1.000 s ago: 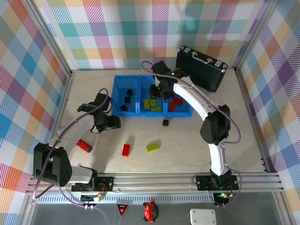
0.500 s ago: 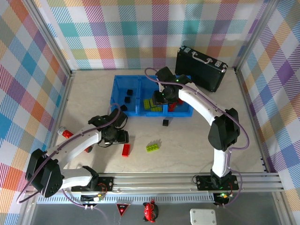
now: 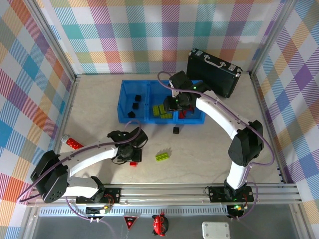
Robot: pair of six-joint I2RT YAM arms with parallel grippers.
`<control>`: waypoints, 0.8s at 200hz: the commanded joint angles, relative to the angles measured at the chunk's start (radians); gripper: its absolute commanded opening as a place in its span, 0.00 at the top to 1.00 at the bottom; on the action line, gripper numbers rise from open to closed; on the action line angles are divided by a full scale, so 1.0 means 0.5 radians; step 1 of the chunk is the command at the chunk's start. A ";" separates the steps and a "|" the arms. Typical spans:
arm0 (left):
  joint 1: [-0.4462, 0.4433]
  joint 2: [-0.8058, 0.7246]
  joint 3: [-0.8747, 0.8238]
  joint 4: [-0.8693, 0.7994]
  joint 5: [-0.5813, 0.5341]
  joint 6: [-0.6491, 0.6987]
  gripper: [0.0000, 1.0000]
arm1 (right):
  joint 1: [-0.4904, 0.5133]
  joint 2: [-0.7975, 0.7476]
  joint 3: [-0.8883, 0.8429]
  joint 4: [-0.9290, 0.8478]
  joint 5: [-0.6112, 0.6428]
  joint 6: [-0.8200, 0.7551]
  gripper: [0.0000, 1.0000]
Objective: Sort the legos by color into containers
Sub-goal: Pick up the lego from the middle-left of the table.
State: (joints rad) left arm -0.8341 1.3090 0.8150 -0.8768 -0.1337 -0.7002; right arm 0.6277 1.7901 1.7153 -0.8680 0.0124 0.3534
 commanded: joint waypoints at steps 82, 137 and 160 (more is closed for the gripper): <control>-0.112 0.284 -0.148 0.294 -0.036 -0.075 0.50 | 0.004 -0.106 -0.059 0.003 -0.106 0.031 0.55; -0.111 0.277 -0.152 0.283 -0.060 -0.070 0.57 | 0.005 -0.174 -0.099 0.012 -0.112 0.060 0.55; -0.114 0.272 -0.145 0.264 -0.065 -0.069 0.59 | 0.006 -0.177 -0.094 0.006 -0.110 0.062 0.55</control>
State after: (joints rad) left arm -0.8768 1.4513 0.7479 -0.7284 -0.1448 -0.7219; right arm 0.6277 1.7329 1.6749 -0.8612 -0.0280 0.3687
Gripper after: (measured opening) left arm 0.420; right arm 0.448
